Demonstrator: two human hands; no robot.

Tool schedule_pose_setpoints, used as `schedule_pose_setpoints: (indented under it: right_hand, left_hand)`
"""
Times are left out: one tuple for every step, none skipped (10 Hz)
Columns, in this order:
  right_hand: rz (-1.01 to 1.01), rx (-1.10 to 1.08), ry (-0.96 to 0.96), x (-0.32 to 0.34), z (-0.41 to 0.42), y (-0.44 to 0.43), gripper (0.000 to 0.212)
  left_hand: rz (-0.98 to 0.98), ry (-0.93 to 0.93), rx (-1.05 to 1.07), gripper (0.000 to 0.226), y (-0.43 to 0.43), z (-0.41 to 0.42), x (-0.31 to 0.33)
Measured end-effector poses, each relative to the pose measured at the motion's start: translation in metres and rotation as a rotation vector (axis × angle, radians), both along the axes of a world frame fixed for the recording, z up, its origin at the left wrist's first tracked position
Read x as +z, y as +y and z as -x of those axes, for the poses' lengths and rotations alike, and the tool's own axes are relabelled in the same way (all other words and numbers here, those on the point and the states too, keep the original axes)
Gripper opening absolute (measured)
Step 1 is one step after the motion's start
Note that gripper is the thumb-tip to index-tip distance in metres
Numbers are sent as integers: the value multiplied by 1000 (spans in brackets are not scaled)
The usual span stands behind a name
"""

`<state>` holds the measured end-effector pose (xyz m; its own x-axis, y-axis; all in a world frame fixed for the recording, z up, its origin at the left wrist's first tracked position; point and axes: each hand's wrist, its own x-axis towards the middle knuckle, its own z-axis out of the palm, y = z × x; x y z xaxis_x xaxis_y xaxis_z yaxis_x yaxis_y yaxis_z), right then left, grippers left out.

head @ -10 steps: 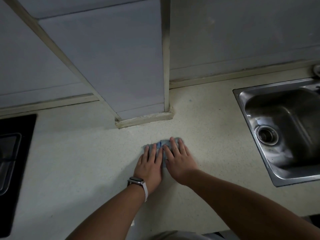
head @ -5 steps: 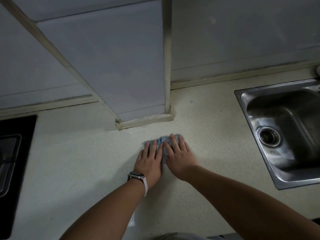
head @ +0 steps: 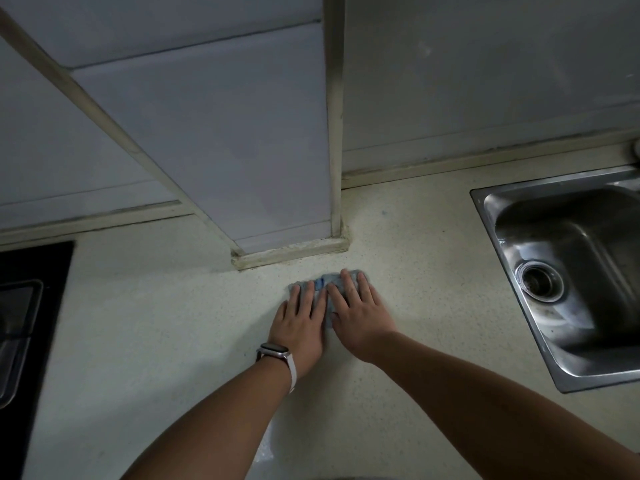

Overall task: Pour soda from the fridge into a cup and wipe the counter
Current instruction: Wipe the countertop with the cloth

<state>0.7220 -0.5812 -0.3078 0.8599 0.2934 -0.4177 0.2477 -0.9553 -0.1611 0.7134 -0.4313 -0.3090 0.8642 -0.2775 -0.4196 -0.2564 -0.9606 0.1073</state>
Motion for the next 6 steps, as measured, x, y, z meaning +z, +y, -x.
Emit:
schedule_pose_setpoints:
  right_hand:
    - [-2,0,-6,-1,-4,0,63]
    - [-4,1,-18,-1,-7,-1,63]
    - [-2,1,-21,-2,-11,-2,63]
    - [-9,-5,-17,-3,-15,-2,63]
    - [-14,-5,-16,-3,-17,-3,63]
    - [-20,-4,-13,-3,-19,-3,63]
  left_hand:
    - [3,9,2,66,0,-4,-1]
    - [1,-1,-4,66,0,-8,-2]
    - [5,-5,-3,65,-1,-12,-2]
    - [10,-11,-3,65,-1,-15,-4]
    - [18,-15,3,64,-1,-16,-6]
    - [16,-12,1,64,-2,-18,-5]
